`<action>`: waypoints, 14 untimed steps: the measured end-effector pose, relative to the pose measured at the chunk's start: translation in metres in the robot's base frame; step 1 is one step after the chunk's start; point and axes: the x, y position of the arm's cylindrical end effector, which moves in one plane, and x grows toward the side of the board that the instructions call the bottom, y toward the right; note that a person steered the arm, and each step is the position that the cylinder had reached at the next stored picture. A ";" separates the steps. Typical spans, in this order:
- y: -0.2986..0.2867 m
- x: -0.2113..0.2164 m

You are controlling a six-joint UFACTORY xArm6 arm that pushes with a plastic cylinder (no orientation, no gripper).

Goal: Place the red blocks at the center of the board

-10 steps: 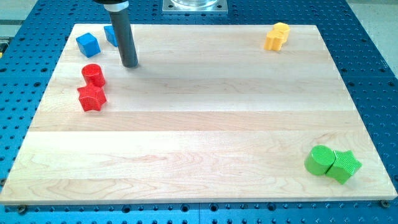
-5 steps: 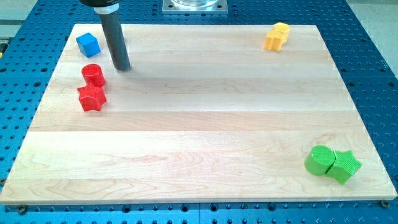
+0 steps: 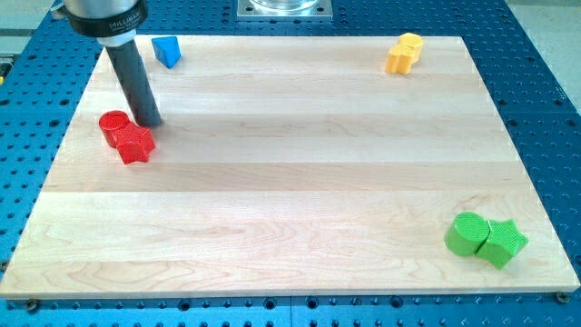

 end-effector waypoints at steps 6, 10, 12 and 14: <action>0.078 0.037; 0.051 0.064; 0.060 0.106; -0.098 0.063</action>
